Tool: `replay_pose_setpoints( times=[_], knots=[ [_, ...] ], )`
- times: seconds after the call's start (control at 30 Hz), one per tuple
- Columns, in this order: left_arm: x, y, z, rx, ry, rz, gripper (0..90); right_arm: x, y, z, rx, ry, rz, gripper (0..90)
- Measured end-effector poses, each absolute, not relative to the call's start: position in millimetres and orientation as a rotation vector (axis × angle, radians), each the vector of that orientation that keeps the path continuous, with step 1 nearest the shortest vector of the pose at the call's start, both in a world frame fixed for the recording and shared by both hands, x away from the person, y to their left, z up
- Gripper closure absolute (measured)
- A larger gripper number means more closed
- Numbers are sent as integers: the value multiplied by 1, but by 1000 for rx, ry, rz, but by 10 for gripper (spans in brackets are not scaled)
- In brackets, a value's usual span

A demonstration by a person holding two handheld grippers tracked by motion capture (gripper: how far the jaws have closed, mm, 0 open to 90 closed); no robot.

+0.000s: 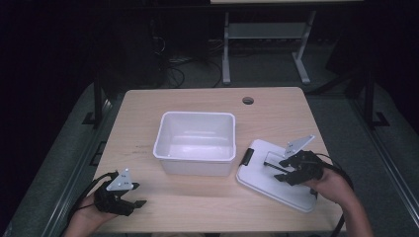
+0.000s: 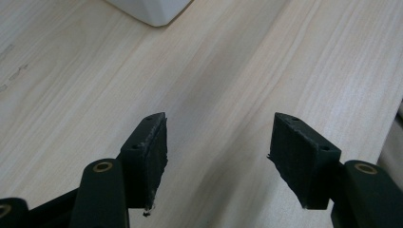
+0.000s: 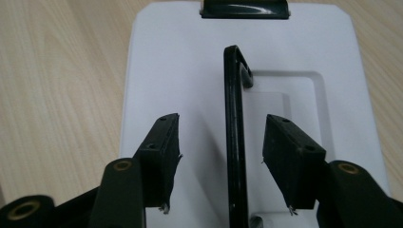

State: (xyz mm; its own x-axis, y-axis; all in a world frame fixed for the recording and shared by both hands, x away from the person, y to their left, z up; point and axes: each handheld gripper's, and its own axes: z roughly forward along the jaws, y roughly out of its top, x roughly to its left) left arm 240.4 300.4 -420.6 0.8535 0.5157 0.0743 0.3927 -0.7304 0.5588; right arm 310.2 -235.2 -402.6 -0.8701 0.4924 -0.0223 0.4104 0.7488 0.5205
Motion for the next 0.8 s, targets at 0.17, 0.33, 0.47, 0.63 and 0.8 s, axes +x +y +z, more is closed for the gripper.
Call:
replay_pose_setpoints(
  times=[0.17,0.33,0.47,0.63,0.8],
  knots=[
    [240,305,-418,2461,669,312,359,316,-233,-408,746,2790,734,552],
    [241,305,-419,2464,669,315,358,319,-232,-410,738,2798,724,630],
    [241,305,-419,2466,671,311,358,321,-231,-410,720,2808,705,689],
    [242,306,-421,2474,674,304,352,324,-228,-411,704,2819,687,736],
    [242,306,-421,2474,670,301,352,326,-227,-410,706,2829,660,763]
  ],
)
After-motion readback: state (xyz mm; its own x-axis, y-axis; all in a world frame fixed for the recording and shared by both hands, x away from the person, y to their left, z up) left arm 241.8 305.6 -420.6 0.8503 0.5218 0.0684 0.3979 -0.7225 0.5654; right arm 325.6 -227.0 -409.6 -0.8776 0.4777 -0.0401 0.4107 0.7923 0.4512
